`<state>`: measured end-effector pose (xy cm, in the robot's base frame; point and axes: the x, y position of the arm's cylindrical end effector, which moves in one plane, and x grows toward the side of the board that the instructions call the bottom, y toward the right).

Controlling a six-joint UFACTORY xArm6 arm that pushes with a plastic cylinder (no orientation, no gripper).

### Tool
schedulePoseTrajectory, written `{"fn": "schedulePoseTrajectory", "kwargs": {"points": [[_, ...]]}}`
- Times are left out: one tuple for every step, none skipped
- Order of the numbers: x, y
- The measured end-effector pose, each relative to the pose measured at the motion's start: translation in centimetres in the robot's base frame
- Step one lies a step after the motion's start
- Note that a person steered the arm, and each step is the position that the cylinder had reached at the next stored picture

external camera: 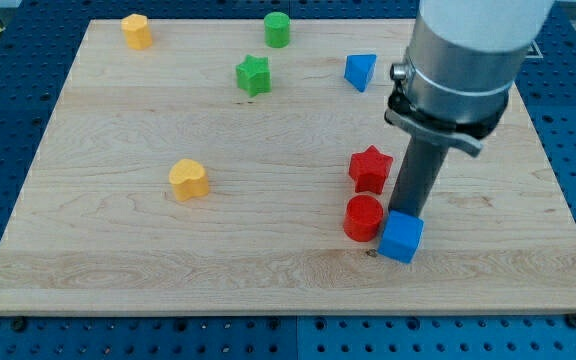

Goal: Push the blue cube closer to red circle

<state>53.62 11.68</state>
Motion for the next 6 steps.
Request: {"fn": "schedulePoseTrajectory", "kwargs": {"points": [[1.2, 0.1], [1.7, 2.6], [4.9, 6.1], [5.4, 5.5], [5.4, 5.3], [5.4, 4.0]]}}
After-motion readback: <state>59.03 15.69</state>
